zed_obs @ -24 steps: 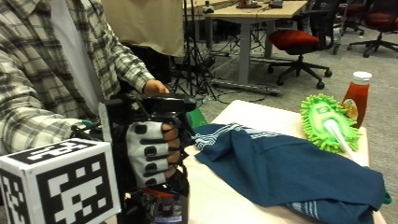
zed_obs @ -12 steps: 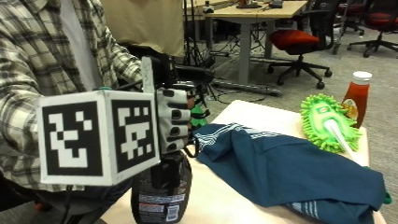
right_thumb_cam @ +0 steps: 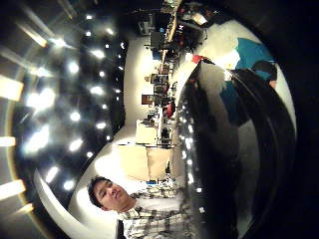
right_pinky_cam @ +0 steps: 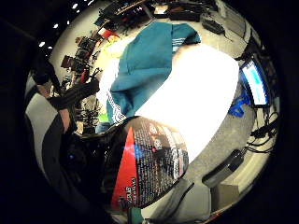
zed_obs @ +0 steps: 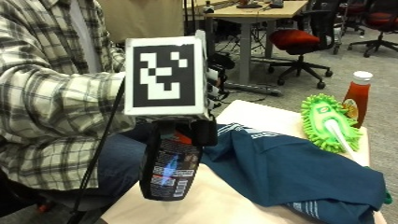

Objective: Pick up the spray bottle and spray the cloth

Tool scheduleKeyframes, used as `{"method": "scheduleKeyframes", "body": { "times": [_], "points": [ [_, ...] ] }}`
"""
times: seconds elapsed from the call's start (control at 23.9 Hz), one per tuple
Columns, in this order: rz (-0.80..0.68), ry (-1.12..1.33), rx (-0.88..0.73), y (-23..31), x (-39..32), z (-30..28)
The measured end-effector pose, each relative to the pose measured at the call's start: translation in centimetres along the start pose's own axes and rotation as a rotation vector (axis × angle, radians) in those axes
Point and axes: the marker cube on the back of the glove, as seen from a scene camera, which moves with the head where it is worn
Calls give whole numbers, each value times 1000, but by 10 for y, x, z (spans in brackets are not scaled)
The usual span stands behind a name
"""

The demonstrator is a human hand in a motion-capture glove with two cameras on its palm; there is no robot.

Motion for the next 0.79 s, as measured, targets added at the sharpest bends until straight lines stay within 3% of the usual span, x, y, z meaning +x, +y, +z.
{"method": "scheduleKeyframes", "body": {
  "times": [0.79],
  "points": [
    [214, 372, -303, -47, -30, 58]
  ]
}}
